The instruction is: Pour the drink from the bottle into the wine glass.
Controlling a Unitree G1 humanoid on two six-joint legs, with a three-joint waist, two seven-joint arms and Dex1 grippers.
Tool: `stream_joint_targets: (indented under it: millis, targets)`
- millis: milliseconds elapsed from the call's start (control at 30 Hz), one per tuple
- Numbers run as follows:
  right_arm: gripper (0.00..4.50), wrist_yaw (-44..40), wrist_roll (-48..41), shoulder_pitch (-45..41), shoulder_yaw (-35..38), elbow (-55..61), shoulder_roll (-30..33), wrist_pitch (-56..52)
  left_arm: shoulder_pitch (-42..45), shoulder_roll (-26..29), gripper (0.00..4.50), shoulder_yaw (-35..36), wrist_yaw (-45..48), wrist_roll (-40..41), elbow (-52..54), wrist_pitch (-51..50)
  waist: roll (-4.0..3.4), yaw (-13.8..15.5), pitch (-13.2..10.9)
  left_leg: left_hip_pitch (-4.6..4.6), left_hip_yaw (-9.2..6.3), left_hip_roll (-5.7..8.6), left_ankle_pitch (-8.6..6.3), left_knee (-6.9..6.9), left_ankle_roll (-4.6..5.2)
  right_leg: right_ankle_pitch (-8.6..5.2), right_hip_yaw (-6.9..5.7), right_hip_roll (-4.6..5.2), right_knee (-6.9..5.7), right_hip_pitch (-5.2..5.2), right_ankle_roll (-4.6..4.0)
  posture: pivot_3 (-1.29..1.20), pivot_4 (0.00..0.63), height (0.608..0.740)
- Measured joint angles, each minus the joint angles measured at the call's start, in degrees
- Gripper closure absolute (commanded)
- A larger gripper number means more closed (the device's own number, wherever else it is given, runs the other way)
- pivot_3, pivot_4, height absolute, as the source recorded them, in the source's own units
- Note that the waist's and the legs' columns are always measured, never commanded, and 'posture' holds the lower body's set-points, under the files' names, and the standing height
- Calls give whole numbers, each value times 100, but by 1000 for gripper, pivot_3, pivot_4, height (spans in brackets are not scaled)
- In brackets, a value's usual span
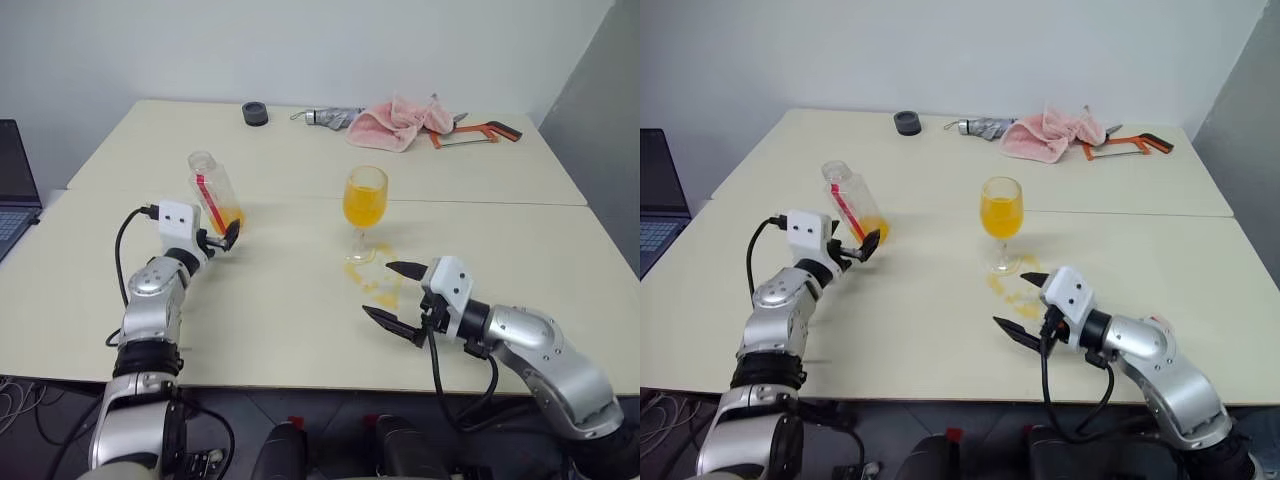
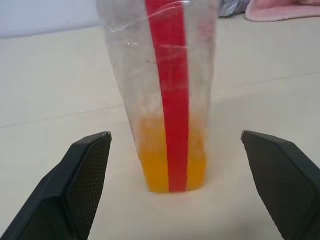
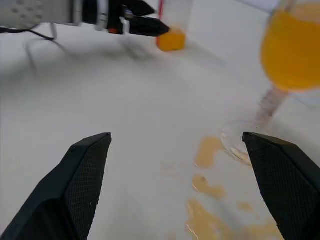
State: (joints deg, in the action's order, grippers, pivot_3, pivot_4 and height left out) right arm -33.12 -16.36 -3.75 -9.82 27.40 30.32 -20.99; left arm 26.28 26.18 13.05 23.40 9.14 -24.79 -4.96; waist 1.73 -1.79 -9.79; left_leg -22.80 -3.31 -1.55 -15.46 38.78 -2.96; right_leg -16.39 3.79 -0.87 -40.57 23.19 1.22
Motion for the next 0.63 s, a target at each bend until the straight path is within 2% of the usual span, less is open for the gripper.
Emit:
stream_joint_targets:
  millis: [133, 233, 400, 633]
  targets:
    - [0, 846, 449, 288, 572, -1086, -785, 1086, -680, -178, 55, 42, -197, 108, 874, -501, 0, -1, 0, 9, 8, -2, 0, 0, -1, 0, 11, 0, -15, 0, 1, 0, 150, 740]
    - [0, 1231, 502, 324, 1107, -1760, -1071, 1638, -1033, -395, 55, 83, -318, 237, 1295, -644, 0, 0, 0, 11, 11, -1, 1, 0, -1, 0, 13, 0, -17, 0, 1, 0, 150, 740]
    - [0, 1563, 388, 213, 1724, -2388, -1336, 1903, -1167, -529, 55, 139, -557, 326, 1615, -697, -2, -7, 0, 19, 23, 2, 0, -3, -1, 0, 23, -5, -18, 0, 0, 0, 150, 740]
    - [0, 1570, 386, -44, 1810, -2632, -1425, 1955, -1256, -574, 55, 229, -716, 327, 1631, -439, -3, -9, 0, 22, 26, 3, 0, -5, -1, -1, 25, -10, -17, 0, 0, 0, 150, 740]
